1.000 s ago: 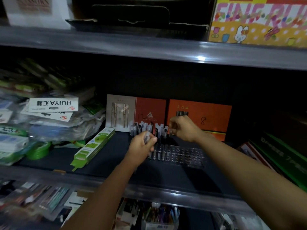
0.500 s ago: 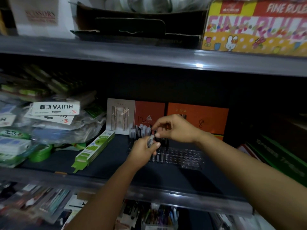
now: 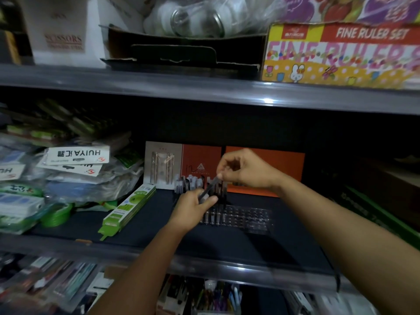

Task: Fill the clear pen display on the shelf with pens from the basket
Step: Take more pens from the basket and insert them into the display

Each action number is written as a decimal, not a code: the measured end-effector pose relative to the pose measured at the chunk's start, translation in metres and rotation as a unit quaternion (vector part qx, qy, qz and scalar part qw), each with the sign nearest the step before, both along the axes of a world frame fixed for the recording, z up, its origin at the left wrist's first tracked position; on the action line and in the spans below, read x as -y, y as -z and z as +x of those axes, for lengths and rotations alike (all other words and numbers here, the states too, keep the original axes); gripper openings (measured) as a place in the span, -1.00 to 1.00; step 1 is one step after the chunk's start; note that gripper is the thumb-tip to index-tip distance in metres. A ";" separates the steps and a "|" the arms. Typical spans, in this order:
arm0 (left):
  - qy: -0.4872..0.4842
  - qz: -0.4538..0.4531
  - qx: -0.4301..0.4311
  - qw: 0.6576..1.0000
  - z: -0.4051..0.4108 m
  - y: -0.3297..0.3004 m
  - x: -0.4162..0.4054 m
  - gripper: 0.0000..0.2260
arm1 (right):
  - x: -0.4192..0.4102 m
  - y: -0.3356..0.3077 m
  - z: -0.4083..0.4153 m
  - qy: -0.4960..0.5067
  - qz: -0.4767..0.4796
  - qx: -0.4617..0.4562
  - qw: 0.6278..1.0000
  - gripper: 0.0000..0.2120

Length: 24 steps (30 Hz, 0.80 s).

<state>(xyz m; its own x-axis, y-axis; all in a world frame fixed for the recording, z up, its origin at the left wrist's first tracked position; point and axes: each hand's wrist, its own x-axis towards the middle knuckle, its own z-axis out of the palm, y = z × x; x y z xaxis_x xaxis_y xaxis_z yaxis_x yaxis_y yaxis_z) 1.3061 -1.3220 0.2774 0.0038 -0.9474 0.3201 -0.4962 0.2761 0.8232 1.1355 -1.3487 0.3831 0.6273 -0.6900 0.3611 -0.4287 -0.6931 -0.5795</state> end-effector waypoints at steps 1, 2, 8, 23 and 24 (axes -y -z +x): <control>-0.007 0.002 0.004 1.000 0.002 0.001 0.000 -0.68 | 0.001 -0.004 -0.005 0.008 0.000 0.013 1.000 -0.94; -0.011 0.006 0.004 1.000 0.004 0.002 -0.001 -0.70 | 0.002 -0.008 -0.010 0.017 -0.002 0.026 1.000 -0.94; -0.027 0.030 0.022 0.999 0.011 0.005 -0.002 -0.67 | 0.010 -0.022 -0.038 0.077 -0.008 0.092 0.993 -0.93; -0.014 0.008 0.004 1.000 0.003 0.005 0.005 -0.84 | 0.032 0.009 -0.033 0.149 -0.075 -0.086 0.982 -0.93; -0.010 0.002 0.010 1.000 0.004 0.006 0.008 -0.80 | 0.034 0.012 -0.031 0.148 -0.076 -0.099 0.981 -0.92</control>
<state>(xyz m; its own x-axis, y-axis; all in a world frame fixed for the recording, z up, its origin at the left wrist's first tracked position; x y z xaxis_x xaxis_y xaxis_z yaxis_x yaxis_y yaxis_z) 1.3106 -1.3298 0.2716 0.0169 -0.9482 0.3172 -0.5176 0.2632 0.8141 1.1047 -1.3832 0.3712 0.4755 -0.8005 0.3650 -0.7178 -0.5928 -0.3651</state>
